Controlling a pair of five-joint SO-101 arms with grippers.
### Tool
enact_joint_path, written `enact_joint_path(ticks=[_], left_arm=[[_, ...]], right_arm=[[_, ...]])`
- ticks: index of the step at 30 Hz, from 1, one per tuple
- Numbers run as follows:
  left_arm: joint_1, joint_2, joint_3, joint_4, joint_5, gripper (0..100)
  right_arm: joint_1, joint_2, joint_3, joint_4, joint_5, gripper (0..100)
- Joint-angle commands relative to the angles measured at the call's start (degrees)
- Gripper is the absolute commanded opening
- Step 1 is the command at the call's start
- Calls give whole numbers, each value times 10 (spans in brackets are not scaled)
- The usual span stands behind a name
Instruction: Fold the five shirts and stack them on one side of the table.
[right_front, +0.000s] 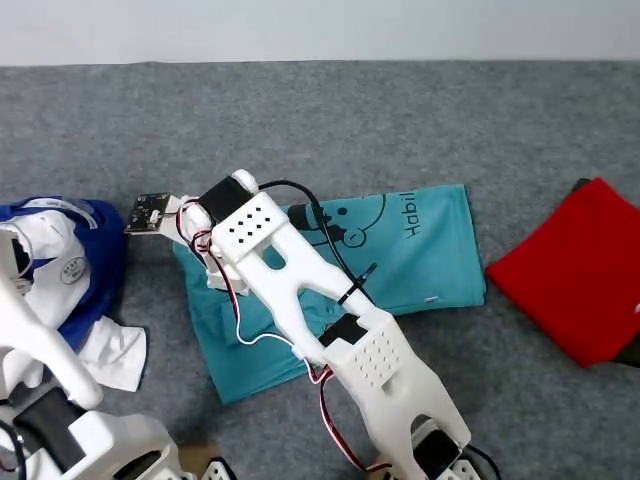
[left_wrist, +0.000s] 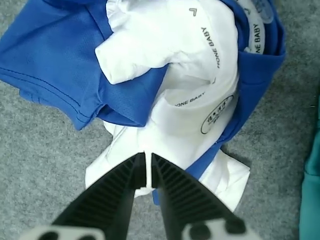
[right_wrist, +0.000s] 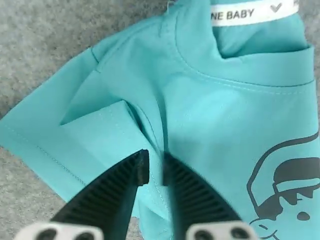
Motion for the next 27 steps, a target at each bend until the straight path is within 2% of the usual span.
enact_joint_path(ticks=[1,11,19,25,27], left_arm=[[1,-2,-3,-10,-4,33],[1,-2,-3,-18,-5,33],[2,-2,-3,-18,-3,33],[2,-2,-3,-18,-4,33],[2,-2,-3,-18,-4,33]], right_arm=[[-6,-23,-29,23,-12,137],[-58,-22,41,22,-23,140],[-61,29,40,13,-23,140],[-59,92,-18,17,-22,132],[-58,102,-48,19,-19,82]])
